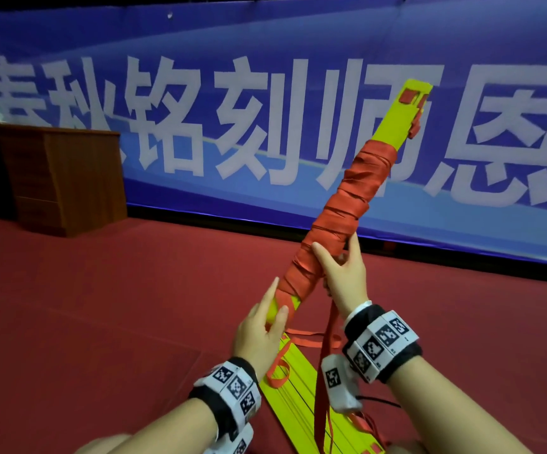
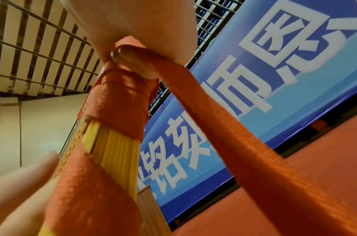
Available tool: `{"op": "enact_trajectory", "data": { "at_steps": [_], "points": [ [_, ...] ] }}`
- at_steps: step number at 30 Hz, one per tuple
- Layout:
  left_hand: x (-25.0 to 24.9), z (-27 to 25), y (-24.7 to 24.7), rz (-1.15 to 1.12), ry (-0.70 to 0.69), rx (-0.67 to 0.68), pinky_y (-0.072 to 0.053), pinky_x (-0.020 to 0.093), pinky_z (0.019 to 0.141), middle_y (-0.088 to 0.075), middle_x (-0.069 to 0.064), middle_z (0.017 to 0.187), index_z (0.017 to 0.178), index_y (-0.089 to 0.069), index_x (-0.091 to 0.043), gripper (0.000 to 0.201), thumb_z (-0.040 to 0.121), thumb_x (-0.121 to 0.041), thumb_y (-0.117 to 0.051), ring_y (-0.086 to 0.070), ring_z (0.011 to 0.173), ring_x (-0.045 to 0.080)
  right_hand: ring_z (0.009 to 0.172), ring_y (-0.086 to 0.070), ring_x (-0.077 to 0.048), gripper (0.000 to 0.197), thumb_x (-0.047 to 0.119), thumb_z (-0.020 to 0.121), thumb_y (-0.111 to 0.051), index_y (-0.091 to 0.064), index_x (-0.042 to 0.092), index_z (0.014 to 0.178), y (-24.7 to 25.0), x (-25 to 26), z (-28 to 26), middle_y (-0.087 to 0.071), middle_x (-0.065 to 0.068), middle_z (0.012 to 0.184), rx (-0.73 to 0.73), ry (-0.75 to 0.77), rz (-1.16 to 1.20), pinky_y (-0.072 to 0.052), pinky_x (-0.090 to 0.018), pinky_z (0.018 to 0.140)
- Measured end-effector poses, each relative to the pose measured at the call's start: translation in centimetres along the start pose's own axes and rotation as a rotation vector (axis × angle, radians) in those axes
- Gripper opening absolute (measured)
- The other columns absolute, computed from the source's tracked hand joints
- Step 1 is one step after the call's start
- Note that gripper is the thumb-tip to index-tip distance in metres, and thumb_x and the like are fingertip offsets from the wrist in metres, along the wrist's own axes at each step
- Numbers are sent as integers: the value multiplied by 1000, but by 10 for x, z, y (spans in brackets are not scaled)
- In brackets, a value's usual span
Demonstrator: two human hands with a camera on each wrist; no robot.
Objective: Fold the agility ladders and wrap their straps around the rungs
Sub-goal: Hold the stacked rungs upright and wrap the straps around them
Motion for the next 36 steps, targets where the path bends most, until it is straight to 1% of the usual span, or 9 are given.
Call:
{"op": "enact_trajectory", "data": {
  "at_steps": [5,9,12,16,19,22,27,31,36],
  "points": [
    [-21,13,0,-285,7,242,-26,8,105,-37,-19,145,135,-26,-50,43,99,-37,-45,-34,136,-3,44,-48,1,46,7,89,-66,-49,14,131,0,6,-3,-62,13,68,168,-3,59,-36,-13,41],
    [-34,22,17,-494,45,254,-37,0,82,-46,-23,122,145,-10,-36,58,102,-16,-43,-48,96,-29,49,-50,-9,53,16,88,-68,-47,29,134,-14,2,-19,-68,11,75,365,-28,-6,-37,-21,42],
    [-36,25,29,-613,41,185,-43,8,90,-48,-11,139,148,-12,-34,57,103,-17,-43,-52,110,-17,63,-57,-17,53,23,87,-67,-46,45,131,-25,2,-33,-71,-4,89,492,-18,-27,-45,-28,52],
    [-41,19,37,-578,-50,25,-30,24,114,-39,-13,148,143,-21,-39,58,91,-29,-45,-40,134,-2,99,-66,-5,58,7,93,-59,-36,28,142,-40,3,-52,-68,9,114,583,-1,46,-50,-17,82],
    [-37,19,44,-561,-74,-31,-39,34,110,-50,-15,139,145,-24,-37,62,89,-30,-49,-52,125,1,64,-59,2,61,9,95,-58,-31,38,141,-45,8,-56,-64,2,108,641,-9,8,-45,-13,58],
    [-33,20,53,-524,-113,-56,-41,50,108,-52,-2,143,149,-20,-37,71,88,-35,-55,-54,127,15,54,-50,-9,64,12,86,-53,-32,43,138,-50,5,-52,-55,-8,109,722,-91,104,-42,-23,49],
    [-35,20,64,-484,-200,-109,-36,15,107,-45,-37,134,144,-20,-39,66,93,-12,-52,-47,127,-7,57,-50,-12,80,-1,71,-43,-33,48,134,-58,1,-55,-57,7,105,770,-89,69,-42,-24,52],
    [-36,22,74,-525,-223,-146,-33,1,94,-41,-33,130,144,-17,-32,65,98,4,-46,-46,115,-23,80,-54,-7,79,1,82,-62,-29,45,139,-53,-8,-46,-54,2,109,675,175,-363,-44,-18,75],
    [-19,34,89,-504,-165,-224,-29,-3,93,-31,-34,132,147,-19,-31,65,98,1,-47,-39,112,-31,85,-61,-12,25,17,85,-70,-68,14,110,-37,-39,-37,-70,-1,94,745,135,-706,-44,-26,81]
  ]
}}
Point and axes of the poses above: each hand's wrist, its own z-axis towards the middle knuckle, its own y-axis out of the back of the hand, x = y × z, the point moved 5 cm from there along z, towards the middle knuckle
